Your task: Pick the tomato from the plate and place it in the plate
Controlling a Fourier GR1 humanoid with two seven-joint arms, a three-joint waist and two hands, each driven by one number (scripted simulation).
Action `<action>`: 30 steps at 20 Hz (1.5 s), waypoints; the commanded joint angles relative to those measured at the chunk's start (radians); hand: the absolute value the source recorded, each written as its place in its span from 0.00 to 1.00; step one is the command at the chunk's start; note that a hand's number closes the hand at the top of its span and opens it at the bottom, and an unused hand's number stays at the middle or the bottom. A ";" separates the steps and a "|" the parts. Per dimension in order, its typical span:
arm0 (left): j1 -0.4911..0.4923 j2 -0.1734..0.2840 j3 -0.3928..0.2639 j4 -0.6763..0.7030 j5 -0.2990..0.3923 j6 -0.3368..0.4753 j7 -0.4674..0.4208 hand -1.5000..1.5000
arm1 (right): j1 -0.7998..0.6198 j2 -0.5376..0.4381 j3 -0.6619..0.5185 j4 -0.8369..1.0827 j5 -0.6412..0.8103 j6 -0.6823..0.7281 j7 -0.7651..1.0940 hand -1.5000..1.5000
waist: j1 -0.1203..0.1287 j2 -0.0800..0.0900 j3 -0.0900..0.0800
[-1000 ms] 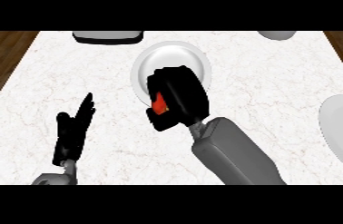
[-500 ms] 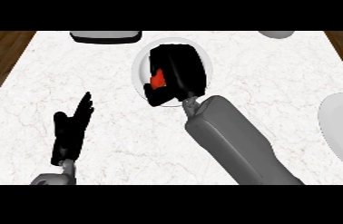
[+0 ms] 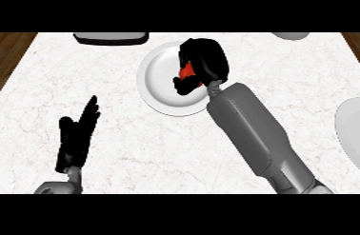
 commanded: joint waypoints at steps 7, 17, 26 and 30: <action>-0.012 -0.029 0.000 0.068 -0.010 0.003 -0.059 0.50 | -0.063 -0.003 -0.064 0.342 -0.087 0.198 -0.144 1.00 | 0.008 0.007 -0.001; 0.021 -0.018 -0.001 0.001 -0.009 -0.016 -0.025 0.50 | -0.091 -0.032 -0.191 0.405 -0.199 0.238 -0.480 0.00 | 0.008 0.004 0.001; 0.033 0.007 0.020 -0.021 -0.001 -0.028 -0.015 0.50 | -0.042 -0.031 -0.489 0.316 -0.539 0.304 -0.558 0.00 | -0.007 -0.002 0.001; 0.046 -0.030 0.010 0.032 -0.033 0.007 -0.066 0.50 | 0.009 -0.082 -0.489 0.353 -0.561 0.400 -0.658 0.00 | -0.005 -0.001 0.000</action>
